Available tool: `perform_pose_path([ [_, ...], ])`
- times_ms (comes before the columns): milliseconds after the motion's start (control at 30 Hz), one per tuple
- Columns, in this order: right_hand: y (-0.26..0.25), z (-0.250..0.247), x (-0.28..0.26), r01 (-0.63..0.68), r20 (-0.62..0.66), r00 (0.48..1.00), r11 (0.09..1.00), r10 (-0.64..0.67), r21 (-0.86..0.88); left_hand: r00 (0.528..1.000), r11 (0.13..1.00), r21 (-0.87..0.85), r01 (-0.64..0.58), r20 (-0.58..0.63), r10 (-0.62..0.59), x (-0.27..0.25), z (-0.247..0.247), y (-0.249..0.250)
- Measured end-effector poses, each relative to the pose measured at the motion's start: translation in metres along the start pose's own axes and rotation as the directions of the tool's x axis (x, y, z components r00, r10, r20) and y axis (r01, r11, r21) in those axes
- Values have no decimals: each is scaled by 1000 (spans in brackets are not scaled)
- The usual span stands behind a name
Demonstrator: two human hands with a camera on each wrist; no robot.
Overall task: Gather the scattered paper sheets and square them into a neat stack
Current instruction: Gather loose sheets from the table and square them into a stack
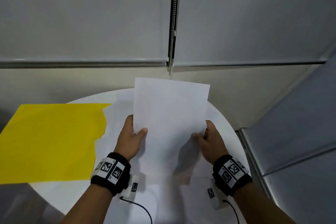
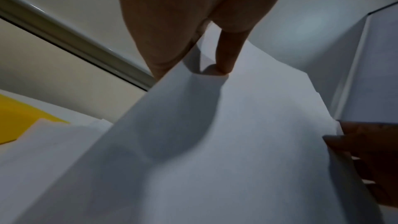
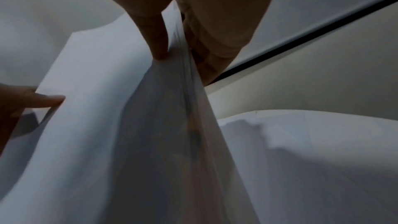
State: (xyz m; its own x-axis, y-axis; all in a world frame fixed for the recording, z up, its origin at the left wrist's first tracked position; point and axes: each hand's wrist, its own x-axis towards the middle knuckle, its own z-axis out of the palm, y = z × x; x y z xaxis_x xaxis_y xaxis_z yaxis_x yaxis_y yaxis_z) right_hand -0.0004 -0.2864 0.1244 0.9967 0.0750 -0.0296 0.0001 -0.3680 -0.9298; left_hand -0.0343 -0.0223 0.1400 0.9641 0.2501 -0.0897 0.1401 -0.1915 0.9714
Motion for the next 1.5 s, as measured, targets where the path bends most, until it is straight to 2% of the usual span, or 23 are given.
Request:
perform_pose_path([
  [100, -21, 1, 7, 56, -54, 997, 998, -56, 3, 995, 996, 19, -90, -43, 91, 5, -6, 14],
  [200, -44, 2, 11, 114, -119, 989, 976, -92, 188, 976, 977, -44, -209, -78, 205, 11, -14, 26],
  [267, -52, 4, 10, 120, -133, 987, 969, -93, 214, 970, 967, -79, -241, -64, 236, 14, -20, 23],
  [433, -36, 21, 1, -4, -84, 996, 984, 19, 176, 986, 982, 103, -161, -20, 164, 14, -20, 1],
  [600, -25, 30, -2, -102, -58, 991, 964, 120, 244, 996, 987, 133, -87, -7, 88, 10, -18, -16],
  [800, -33, 31, 4, -102, -75, 989, 962, 124, 255, 984, 978, 155, -141, -83, 155, 12, -22, -15],
  [933, -20, 36, -4, -117, -7, 993, 980, 120, 163, 990, 986, 125, -108, -72, 118, 4, -28, -21],
  [1067, -26, 38, 1, -103, -39, 993, 986, 109, 131, 977, 977, 141, -162, -115, 179, -2, -27, -19],
  [1200, -40, 32, 10, -55, -29, 998, 979, 61, 196, 958, 976, 127, -179, -201, 202, -6, -29, -16],
  [1267, -36, 32, 9, -55, 28, 998, 982, 50, 182, 969, 980, 133, -147, -180, 170, -8, -30, -18],
  [1367, -21, 36, 3, -71, 114, 991, 997, 67, 30, 994, 973, 223, -68, -65, 84, -12, -26, -28],
  [1433, -19, 39, 2, -73, 88, 993, 997, 76, -29, 998, 962, 272, -25, -55, 41, -15, -22, -30],
  [1500, -24, 42, 5, -60, 33, 998, 998, 60, -16, 993, 956, 286, -58, -79, 84, -16, -18, -20],
])
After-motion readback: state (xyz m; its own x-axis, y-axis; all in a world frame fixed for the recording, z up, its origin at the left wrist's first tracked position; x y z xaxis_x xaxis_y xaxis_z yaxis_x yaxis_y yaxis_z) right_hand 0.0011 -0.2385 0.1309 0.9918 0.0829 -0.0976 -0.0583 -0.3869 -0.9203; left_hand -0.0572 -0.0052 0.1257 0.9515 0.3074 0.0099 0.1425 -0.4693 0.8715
